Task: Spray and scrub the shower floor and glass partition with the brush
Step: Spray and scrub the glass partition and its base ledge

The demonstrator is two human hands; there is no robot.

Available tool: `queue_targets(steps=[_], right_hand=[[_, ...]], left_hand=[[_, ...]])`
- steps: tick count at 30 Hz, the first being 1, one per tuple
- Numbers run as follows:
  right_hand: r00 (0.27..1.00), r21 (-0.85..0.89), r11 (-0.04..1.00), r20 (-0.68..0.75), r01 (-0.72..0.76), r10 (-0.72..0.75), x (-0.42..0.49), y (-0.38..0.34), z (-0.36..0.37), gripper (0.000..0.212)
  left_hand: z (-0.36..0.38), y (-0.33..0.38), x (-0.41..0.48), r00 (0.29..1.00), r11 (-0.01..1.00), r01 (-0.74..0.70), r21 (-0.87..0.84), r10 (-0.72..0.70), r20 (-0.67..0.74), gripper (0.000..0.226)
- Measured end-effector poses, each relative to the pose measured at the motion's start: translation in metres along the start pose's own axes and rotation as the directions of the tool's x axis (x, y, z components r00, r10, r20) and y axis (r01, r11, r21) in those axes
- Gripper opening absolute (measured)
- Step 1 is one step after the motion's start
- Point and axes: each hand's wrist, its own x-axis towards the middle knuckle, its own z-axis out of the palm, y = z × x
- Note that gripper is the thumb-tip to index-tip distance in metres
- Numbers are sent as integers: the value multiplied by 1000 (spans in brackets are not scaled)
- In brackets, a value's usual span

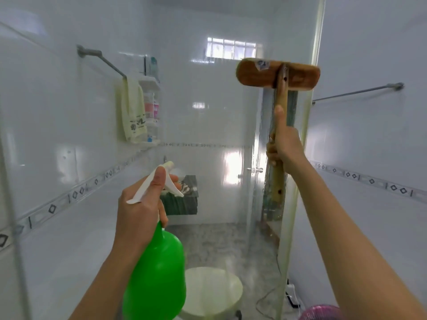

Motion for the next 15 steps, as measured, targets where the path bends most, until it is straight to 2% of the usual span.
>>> queue_targets(steps=[2, 4, 6, 8, 9, 11, 15], right_hand=[[999, -55, 998, 0, -36, 36, -13, 22, 1, 62], [995, -77, 993, -39, -91, 88, -59, 87, 7, 60], [968, -58, 968, -72, -244, 240, -129, 167, 11, 63], [918, -73, 916, -53, -396, 393, -178, 213, 14, 75], [912, -86, 908, -43, -411, 409, -182, 218, 13, 76], [923, -65, 921, -21, -385, 385, -157, 195, 11, 65], [983, 27, 983, -37, -179, 180, -75, 109, 8, 59]], left_hand=[[1, -5, -5, 1000, 1000, 8, 12, -8, 16, 51], [-2, -12, -14, 999, 1000, 18, 19, -19, 28, 52], [-7, -19, -23, 999, 1000, 27, 5, -27, 29, 52], [-10, -25, -32, 999, 999, 36, -5, -36, 29, 48], [-10, -27, -36, 998, 999, 47, 6, -48, 28, 47], [-11, -31, -42, 997, 997, 71, 43, -72, 25, 47], [-11, -37, -53, 996, 994, 92, 63, -93, 5, 43]])
